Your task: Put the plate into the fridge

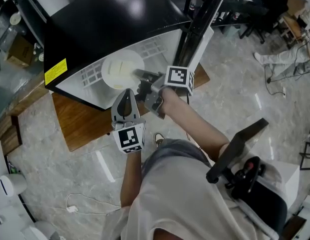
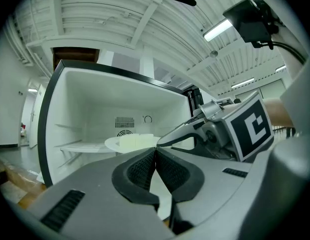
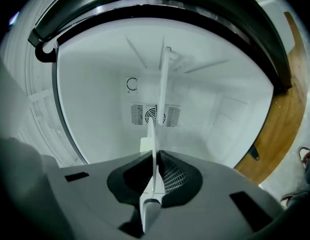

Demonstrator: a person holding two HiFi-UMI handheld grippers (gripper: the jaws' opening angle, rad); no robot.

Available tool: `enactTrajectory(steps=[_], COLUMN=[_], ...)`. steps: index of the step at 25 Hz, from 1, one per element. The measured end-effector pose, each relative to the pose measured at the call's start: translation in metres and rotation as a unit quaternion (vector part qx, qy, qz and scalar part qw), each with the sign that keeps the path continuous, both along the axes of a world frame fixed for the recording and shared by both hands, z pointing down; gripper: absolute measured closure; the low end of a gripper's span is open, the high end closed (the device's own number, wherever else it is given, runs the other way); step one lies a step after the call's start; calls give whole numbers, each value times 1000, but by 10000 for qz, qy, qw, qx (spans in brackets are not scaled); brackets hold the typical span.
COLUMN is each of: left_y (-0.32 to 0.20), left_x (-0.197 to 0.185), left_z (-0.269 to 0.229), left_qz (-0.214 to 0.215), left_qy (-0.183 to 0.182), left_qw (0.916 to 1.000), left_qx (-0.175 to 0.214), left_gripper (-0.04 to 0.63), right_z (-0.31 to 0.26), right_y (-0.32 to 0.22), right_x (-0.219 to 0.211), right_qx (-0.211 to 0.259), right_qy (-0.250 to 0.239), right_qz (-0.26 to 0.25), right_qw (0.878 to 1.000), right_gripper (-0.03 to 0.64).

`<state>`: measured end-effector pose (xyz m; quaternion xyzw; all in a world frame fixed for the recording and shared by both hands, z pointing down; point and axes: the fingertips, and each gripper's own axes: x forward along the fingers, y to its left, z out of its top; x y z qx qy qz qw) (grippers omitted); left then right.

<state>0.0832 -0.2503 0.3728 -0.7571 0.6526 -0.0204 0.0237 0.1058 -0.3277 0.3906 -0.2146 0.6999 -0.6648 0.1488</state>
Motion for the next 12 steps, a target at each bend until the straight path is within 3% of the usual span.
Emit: enactTrajectory(steps=[5,9,12], left_y=[-7,-13,-16], left_x=[-8,-17,-24], left_z=[-6,-10,-15], left_qz=[-68,-178,-252], left_qy=[-38,8,13], left_qw=[9999,9998,9996], left_qx=[84,93,133], left_gripper=[577,577,577], right_z=[-7,-12,-19], right_y=[-6,-7,-4], right_x=[-9,-13,-19], right_qx=[-4,226,396], right_qy=[-76,130,89], right_qz=[-74,-247,-497], right_qw=[9999,9994,9979], right_gripper=[586,580,483])
